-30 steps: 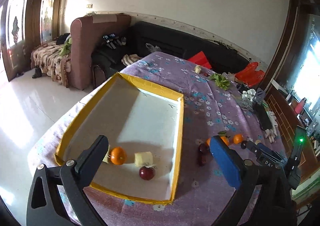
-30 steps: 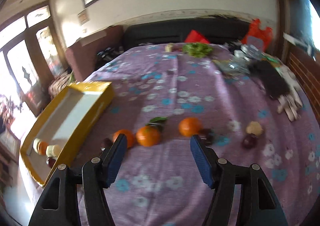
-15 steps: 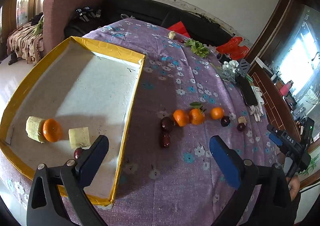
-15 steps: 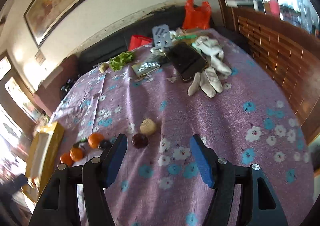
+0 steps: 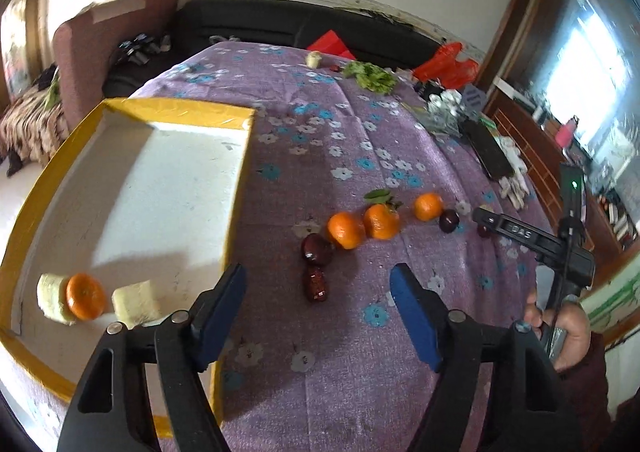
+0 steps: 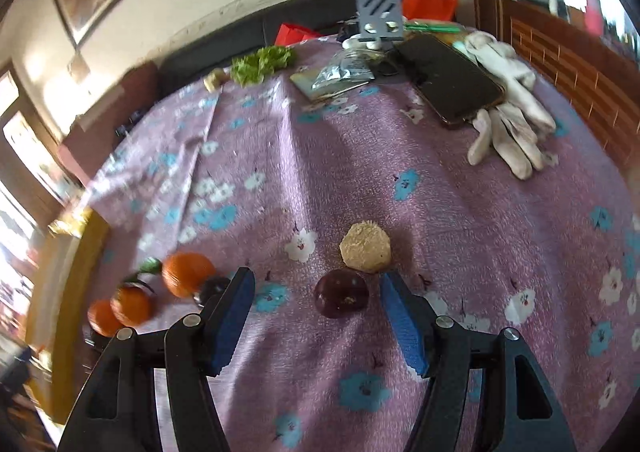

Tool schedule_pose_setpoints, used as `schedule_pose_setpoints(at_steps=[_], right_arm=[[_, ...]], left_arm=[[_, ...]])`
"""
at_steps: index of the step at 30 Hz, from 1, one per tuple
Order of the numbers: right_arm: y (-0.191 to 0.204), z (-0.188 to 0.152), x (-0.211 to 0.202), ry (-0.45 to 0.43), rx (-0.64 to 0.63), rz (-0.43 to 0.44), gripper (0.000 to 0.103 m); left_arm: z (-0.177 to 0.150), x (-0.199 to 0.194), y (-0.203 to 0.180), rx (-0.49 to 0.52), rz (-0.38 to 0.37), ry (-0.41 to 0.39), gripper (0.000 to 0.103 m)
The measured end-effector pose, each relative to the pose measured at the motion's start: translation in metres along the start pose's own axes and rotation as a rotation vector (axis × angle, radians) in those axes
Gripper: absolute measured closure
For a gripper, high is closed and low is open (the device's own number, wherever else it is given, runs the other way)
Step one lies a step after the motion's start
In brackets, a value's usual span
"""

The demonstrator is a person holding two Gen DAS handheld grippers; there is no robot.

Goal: Organize fruits
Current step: 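Move both tools back over the fruits on the cloth, then grasp a dark red plum with the right tool while the left grasps an orange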

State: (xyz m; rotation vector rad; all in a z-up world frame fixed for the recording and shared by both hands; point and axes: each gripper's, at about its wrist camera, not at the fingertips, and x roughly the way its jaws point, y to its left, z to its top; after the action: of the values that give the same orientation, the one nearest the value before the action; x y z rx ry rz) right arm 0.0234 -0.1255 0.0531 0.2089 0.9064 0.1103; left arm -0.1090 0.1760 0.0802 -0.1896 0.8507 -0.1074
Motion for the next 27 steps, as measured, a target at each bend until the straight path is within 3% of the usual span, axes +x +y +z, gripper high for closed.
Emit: schedule_pose_setpoints(at_steps=[2, 9, 11, 17, 22, 23, 25, 27], right_arm=[[0.002, -0.003, 0.005, -0.003, -0.028, -0.031, 0.036], [-0.003, -0.004, 0.009, -0.017, -0.043, -0.072, 0.065], [-0.007, -0.003, 0.008, -0.020, -0.028, -0.063, 0.069], [-0.023, -0.002, 0.003, -0.016, 0.056, 0.032, 0.072], [-0.039, 0.002, -0.003, -0.029, 0.135, 0.076, 0.072], [-0.040, 0.003, -0.003, -0.028, 0.141, 0.080, 0.072], [-0.039, 0.003, -0.004, -0.029, 0.141, 0.086, 0.072], [-0.037, 0.003, -0.004, -0.029, 0.131, 0.086, 0.072]], left_arm=[[0.005, 0.010, -0.012, 0.036, -0.010, 0.013, 0.029], [0.031, 0.059, -0.065, 0.185, -0.002, 0.057, 0.029], [0.040, 0.072, -0.078, 0.211, -0.035, 0.066, 0.029], [0.054, 0.128, -0.110, 0.349, -0.081, 0.127, 0.030], [0.056, 0.153, -0.117, 0.386, -0.167, 0.170, 0.030], [0.058, 0.155, -0.118, 0.383, -0.186, 0.175, 0.033], [0.062, 0.156, -0.118, 0.370, -0.210, 0.180, 0.055], [0.064, 0.157, -0.121, 0.375, -0.229, 0.190, 0.066]])
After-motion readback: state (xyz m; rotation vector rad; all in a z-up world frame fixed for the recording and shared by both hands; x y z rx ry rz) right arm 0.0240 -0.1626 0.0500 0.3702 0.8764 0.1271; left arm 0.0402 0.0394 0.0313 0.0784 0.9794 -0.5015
